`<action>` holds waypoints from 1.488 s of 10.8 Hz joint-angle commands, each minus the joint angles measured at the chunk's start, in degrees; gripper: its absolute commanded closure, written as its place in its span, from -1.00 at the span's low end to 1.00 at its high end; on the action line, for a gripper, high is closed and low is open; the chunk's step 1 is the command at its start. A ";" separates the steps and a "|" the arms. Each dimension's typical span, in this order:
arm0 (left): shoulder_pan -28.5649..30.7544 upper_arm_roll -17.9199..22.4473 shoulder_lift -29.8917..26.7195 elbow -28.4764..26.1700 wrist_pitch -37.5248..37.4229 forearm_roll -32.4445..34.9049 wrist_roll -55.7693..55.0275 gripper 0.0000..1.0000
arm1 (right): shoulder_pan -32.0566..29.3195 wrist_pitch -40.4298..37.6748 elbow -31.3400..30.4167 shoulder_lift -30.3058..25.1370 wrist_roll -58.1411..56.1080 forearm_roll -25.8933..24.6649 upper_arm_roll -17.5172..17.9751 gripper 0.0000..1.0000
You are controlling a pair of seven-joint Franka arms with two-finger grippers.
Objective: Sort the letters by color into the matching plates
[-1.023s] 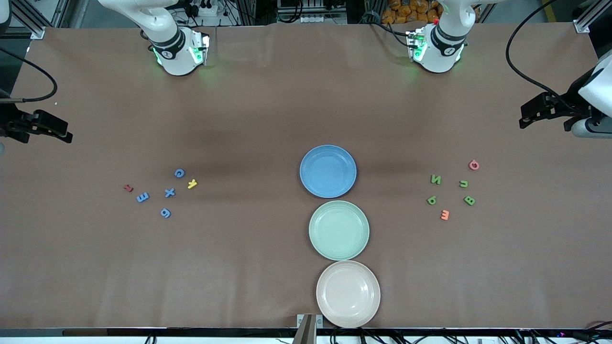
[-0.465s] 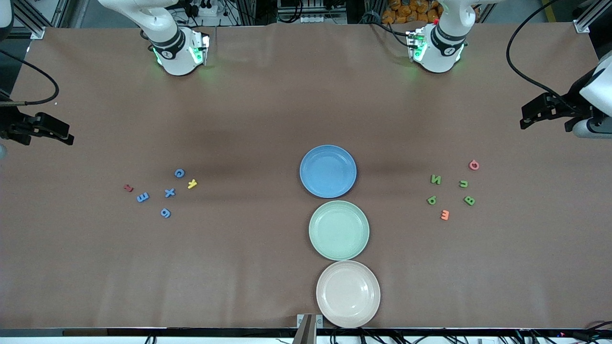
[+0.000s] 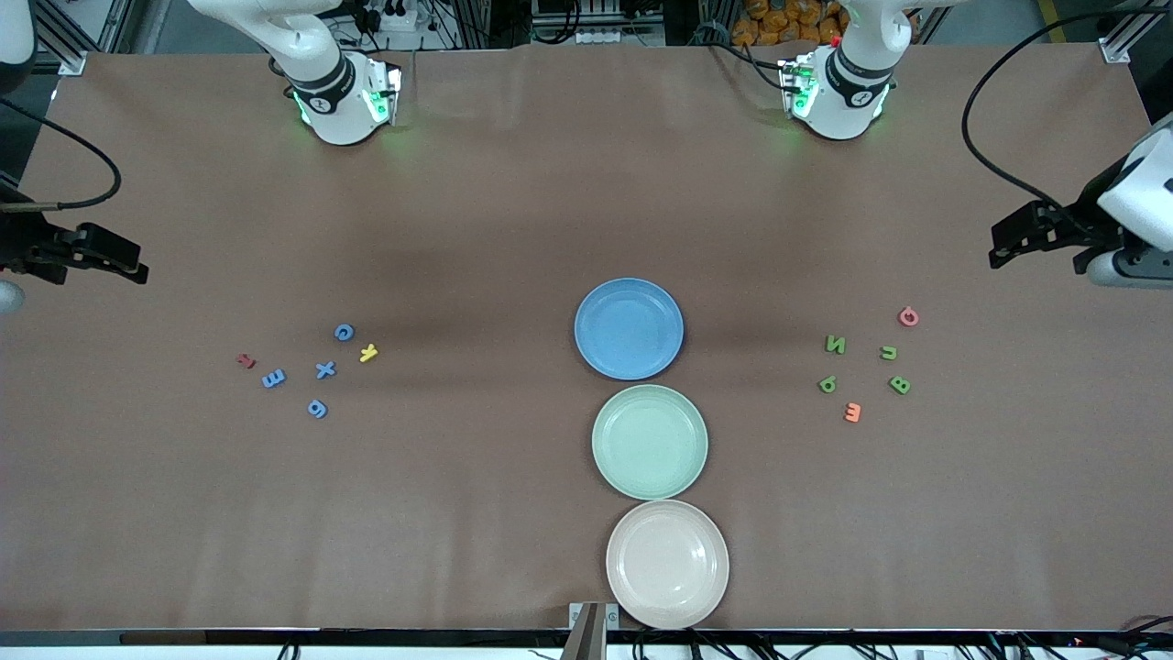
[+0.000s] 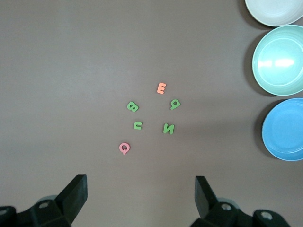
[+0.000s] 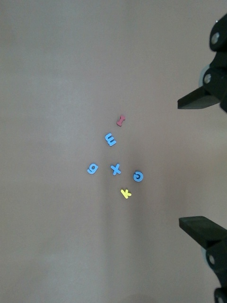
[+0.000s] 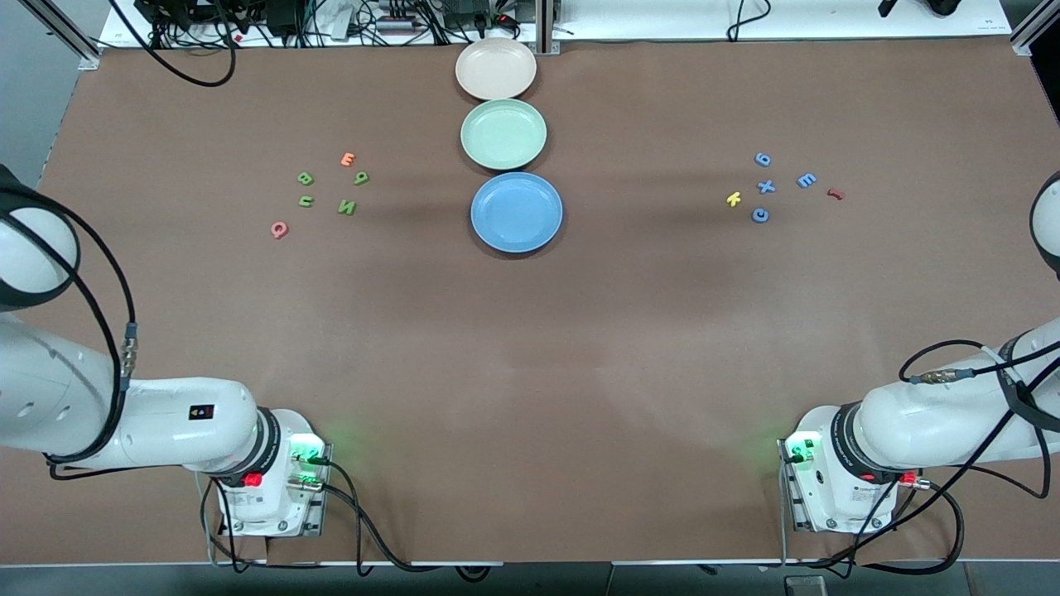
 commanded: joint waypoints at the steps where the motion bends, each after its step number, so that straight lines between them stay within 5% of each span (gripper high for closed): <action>1: -0.24 -0.86 0.62 -3.64 4.89 1.05 -0.37 -1.00 | -0.25 1.67 -2.76 -0.20 0.06 0.64 1.25 -1.00; 9: -0.24 -2.18 1.15 -16.47 19.57 0.61 -1.77 -1.00 | -0.25 15.26 -16.81 -0.20 0.24 3.89 1.70 -1.00; 16: -0.41 -2.88 4.05 -20.26 24.85 0.61 -1.77 -1.00 | 0.45 31.70 -19.90 13.57 0.24 5.04 3.28 -1.00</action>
